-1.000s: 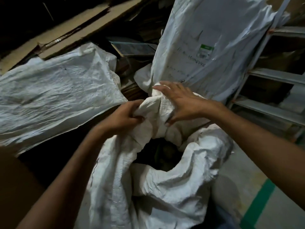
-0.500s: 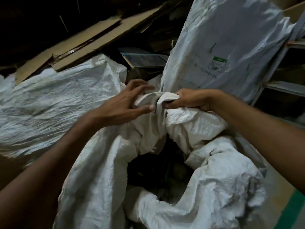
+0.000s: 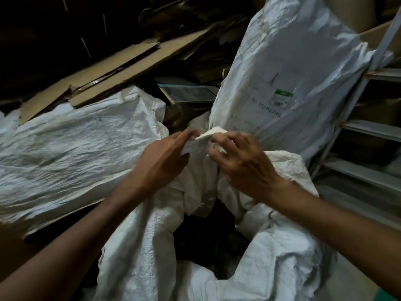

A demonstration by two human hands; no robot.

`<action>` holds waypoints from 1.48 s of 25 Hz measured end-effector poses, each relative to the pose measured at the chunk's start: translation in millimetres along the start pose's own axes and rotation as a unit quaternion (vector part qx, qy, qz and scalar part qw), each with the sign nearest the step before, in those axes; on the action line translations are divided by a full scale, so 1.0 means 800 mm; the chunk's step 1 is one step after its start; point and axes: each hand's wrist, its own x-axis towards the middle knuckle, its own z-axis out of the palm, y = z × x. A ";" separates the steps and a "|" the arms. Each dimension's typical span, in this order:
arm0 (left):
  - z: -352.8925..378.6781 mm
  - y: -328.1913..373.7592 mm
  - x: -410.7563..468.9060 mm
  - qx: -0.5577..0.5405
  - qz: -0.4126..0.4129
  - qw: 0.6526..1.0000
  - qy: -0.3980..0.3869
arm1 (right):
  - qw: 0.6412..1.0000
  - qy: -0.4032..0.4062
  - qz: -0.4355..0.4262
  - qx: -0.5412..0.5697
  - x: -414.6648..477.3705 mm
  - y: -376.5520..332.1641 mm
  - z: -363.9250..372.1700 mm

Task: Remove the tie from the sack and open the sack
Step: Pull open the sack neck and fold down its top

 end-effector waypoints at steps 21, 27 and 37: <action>-0.027 0.049 -0.155 -0.015 -0.261 0.941 -0.216 | 0.905 -0.255 0.316 0.128 0.028 -0.003 0.014; -0.027 -0.014 -0.161 -0.449 -0.311 0.832 -0.100 | 0.972 -0.189 -0.022 0.135 0.026 -0.081 -0.012; -0.016 -0.019 -0.180 -0.300 -0.310 0.893 0.124 | 0.946 -0.172 -0.018 0.273 0.102 -0.094 0.011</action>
